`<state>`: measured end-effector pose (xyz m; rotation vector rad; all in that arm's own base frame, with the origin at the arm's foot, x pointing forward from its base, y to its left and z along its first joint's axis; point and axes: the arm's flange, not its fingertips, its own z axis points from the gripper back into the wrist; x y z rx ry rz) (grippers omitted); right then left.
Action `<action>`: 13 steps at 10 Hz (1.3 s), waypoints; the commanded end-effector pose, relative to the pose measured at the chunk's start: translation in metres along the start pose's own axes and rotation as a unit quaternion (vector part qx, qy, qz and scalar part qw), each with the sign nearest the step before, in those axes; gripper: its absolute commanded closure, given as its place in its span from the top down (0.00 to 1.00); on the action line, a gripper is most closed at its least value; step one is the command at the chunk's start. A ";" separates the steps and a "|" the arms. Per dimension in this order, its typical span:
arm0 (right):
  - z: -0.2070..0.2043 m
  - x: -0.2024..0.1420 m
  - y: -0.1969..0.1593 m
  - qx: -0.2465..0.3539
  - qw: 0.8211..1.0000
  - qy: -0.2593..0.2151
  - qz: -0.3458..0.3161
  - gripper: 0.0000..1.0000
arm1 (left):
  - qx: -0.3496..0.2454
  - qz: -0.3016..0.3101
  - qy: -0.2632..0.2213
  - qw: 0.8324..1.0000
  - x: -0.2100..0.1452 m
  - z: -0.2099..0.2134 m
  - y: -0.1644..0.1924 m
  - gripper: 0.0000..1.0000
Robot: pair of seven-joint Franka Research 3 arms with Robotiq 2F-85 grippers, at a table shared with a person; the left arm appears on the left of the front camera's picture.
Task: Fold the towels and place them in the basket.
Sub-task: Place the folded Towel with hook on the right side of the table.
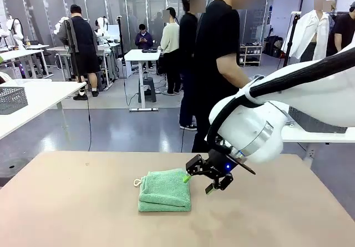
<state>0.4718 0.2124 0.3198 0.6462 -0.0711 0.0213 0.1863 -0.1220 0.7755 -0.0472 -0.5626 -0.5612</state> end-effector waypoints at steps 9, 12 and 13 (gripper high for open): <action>-0.059 0.030 -0.014 0.046 0.999 -0.006 -0.011 1.00 | -0.002 -0.001 0.001 1.000 -0.003 -0.001 0.000 1.00; -0.064 0.033 -0.008 0.046 0.999 -0.005 -0.018 0.90 | -0.002 -0.001 0.001 1.000 -0.003 -0.001 0.000 1.00; -0.064 0.033 -0.006 0.047 0.999 -0.006 -0.018 0.58 | -0.002 -0.001 0.001 1.000 -0.003 -0.001 0.000 1.00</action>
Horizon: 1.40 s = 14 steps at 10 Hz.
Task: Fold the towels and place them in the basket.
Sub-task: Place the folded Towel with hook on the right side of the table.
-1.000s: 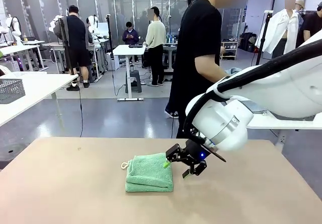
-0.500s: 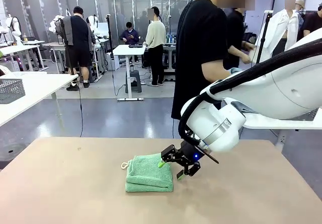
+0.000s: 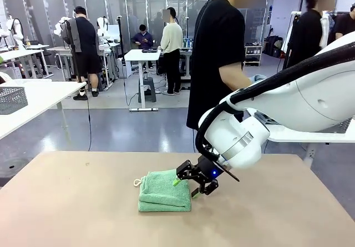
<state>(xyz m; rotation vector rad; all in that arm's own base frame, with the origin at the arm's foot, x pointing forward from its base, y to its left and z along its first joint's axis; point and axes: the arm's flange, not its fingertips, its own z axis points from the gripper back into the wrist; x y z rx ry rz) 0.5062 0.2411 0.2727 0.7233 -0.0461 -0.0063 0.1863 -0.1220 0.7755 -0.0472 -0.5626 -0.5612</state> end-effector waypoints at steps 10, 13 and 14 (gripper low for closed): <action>-0.009 -0.004 0.007 0.020 1.000 -0.004 0.005 0.00 | -0.002 -0.001 0.001 1.000 -0.003 -0.001 0.000 1.00; -0.005 0.000 0.002 0.000 1.000 0.000 0.001 0.00 | -0.002 -0.001 0.001 1.000 -0.003 -0.001 0.000 1.00; -0.005 0.000 0.002 0.000 1.000 0.000 0.001 0.00 | -0.002 -0.001 0.001 1.000 -0.003 -0.001 0.000 1.00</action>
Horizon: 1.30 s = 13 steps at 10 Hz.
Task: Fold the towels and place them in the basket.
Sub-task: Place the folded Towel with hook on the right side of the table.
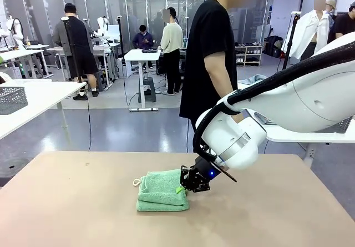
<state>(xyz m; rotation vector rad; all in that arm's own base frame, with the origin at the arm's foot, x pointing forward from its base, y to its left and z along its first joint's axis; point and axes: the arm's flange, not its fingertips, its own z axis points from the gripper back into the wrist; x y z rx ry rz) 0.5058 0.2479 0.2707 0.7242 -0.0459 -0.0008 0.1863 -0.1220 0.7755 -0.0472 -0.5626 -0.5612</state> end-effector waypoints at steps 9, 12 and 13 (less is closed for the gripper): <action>0.157 -0.040 -0.054 -0.090 0.993 -0.063 0.040 0.06 | -0.002 -0.001 0.001 1.000 -0.003 -0.001 0.000 1.00; 0.220 -0.045 -0.105 -0.135 0.986 -0.088 0.031 0.06 | -0.002 -0.001 0.001 1.000 -0.003 -0.001 0.000 1.00; 0.237 -0.044 -0.119 -0.162 0.983 -0.079 0.035 0.06 | -0.002 -0.001 0.001 1.000 -0.003 -0.001 0.000 1.00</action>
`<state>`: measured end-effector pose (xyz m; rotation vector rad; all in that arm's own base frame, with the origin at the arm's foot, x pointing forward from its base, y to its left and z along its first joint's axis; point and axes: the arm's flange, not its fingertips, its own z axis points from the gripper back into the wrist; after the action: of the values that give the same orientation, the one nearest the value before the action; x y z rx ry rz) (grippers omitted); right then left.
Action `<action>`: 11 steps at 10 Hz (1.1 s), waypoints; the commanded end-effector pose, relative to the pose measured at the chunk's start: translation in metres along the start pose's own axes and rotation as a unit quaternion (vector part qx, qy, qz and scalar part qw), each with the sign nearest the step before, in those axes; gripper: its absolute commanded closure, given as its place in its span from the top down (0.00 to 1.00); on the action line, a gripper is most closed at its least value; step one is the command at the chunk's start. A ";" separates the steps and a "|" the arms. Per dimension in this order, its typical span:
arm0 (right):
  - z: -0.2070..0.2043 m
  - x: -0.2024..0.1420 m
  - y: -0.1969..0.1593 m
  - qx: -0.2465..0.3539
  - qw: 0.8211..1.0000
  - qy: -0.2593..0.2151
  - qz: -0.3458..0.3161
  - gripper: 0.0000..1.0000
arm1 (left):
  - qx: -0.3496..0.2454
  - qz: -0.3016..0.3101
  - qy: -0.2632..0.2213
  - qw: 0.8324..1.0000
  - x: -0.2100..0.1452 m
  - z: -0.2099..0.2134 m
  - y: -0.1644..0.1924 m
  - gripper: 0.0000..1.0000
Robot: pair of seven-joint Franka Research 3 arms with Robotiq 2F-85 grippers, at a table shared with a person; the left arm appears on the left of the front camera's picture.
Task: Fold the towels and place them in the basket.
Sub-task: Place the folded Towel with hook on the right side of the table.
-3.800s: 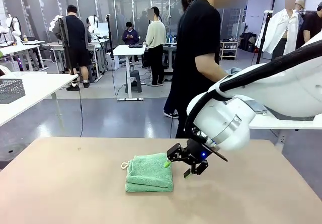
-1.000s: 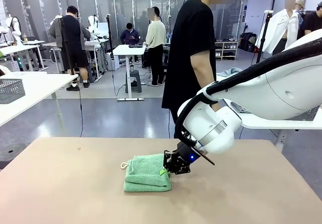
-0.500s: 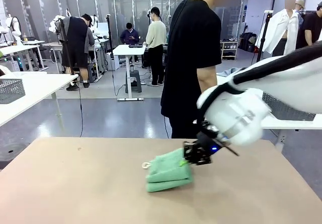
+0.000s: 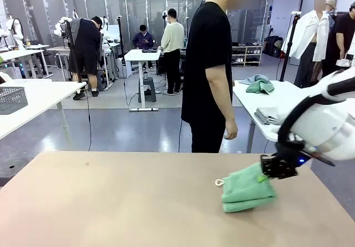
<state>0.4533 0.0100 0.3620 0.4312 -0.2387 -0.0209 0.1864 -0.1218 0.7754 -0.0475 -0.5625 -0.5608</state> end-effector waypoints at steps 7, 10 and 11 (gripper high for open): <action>0.044 0.017 -0.063 -0.145 0.987 0.073 0.013 0.47 | -0.002 -0.001 0.000 1.000 -0.002 -0.001 0.000 1.00; 0.058 0.014 -0.055 -0.165 0.983 0.074 0.020 1.00 | -0.002 -0.001 0.000 1.000 -0.002 -0.001 0.000 1.00; 0.065 0.015 -0.052 -0.199 0.978 0.066 0.017 1.00 | -0.002 -0.001 0.000 1.000 -0.002 -0.001 0.000 1.00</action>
<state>0.4575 -0.0691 0.3900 0.0986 -0.1133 0.0248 0.1864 -0.1218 0.7754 -0.0475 -0.5624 -0.5608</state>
